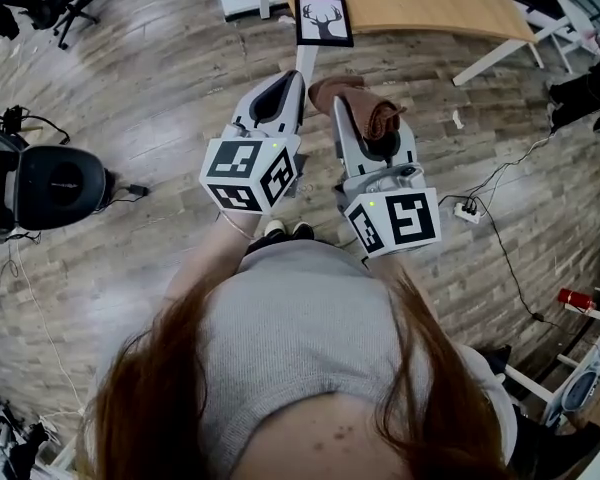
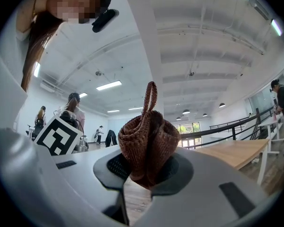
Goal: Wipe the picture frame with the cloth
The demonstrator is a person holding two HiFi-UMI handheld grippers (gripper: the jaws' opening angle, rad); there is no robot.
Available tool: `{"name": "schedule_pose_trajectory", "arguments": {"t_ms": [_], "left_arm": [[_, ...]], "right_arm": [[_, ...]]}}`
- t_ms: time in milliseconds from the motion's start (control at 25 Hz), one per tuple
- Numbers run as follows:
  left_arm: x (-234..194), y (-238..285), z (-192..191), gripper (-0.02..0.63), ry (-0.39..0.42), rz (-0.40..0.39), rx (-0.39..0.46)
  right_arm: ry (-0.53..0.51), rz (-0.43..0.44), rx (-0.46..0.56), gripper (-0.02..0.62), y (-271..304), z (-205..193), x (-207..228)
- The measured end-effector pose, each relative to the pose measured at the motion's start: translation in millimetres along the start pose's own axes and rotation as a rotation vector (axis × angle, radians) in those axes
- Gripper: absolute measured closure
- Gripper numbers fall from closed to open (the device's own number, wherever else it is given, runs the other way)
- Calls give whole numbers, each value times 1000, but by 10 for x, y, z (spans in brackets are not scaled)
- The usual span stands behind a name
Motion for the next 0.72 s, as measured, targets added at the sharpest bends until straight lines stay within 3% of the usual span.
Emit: {"name": "schedule_pose_trajectory", "arguments": {"t_ms": [200, 720], "left_arm": [[71, -19, 13, 597, -49, -14, 7], [149, -1, 7, 597, -21, -14, 1]], "right_arm": [[10, -12, 4, 499, -72, 15, 17], [3, -12, 15, 499, -103, 38, 60]]}}
Point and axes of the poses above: the fingertips, and each gripper's own axes: y forward along the fingers, x to its right, z out of its top, the point moved 7 cm from there along -y, backward along the fingers, and after that the axes turned 5 degrees about -z, right-handed, at the moved point
